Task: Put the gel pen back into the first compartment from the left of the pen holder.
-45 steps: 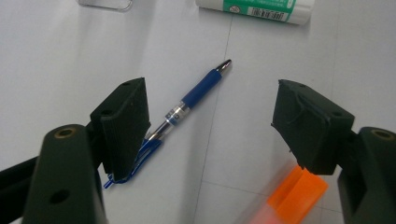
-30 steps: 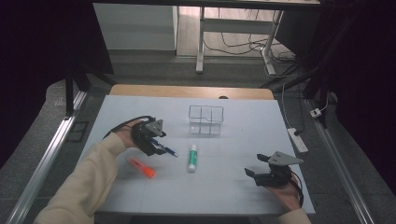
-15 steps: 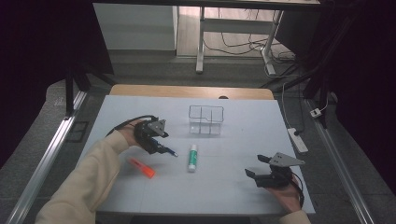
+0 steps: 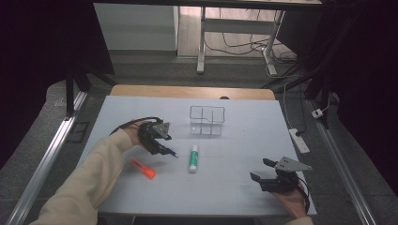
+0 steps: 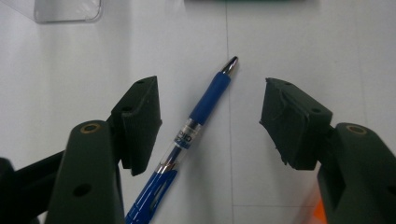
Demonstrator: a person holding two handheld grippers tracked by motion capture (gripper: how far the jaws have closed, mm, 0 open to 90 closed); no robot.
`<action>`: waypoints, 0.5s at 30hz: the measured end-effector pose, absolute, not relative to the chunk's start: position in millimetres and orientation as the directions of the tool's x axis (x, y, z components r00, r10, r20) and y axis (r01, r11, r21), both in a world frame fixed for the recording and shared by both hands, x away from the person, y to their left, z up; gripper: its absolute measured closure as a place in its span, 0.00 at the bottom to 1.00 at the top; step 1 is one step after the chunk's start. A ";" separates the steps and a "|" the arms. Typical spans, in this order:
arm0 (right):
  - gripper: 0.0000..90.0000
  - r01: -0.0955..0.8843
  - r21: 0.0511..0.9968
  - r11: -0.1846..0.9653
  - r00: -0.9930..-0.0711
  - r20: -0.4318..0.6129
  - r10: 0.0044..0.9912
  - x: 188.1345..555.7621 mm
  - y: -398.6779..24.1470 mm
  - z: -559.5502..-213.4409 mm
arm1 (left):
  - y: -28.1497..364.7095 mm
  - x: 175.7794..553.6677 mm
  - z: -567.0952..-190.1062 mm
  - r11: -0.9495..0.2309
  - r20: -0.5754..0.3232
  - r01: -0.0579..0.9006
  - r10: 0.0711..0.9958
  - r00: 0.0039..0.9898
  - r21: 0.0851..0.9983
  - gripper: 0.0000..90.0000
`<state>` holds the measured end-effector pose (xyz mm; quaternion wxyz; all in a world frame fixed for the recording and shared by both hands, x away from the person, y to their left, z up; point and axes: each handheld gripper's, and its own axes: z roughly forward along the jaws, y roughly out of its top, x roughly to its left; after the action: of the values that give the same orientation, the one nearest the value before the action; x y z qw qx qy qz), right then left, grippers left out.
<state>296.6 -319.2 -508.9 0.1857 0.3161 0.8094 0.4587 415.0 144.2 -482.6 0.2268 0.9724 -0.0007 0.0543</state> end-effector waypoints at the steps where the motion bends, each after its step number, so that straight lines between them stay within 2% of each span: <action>1: 0.22 0.344 0.858 0.382 -0.730 -0.011 0.684 295.6 -320.3 -508.8 | 143.9 416.1 -484.3 -0.899 0.104 -0.025 0.023 0.994 0.438 0.41; 15: 0.22 0.350 0.856 0.382 -0.730 -0.006 0.684 295.7 -320.1 -510.2 | 130.9 421.5 -498.3 -0.911 0.085 -0.081 -0.051 0.995 0.404 0.48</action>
<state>295.7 -320.1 -510.2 0.1829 0.3187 0.8107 0.4557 421.5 130.9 -498.3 0.2080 0.9769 -0.0339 0.0361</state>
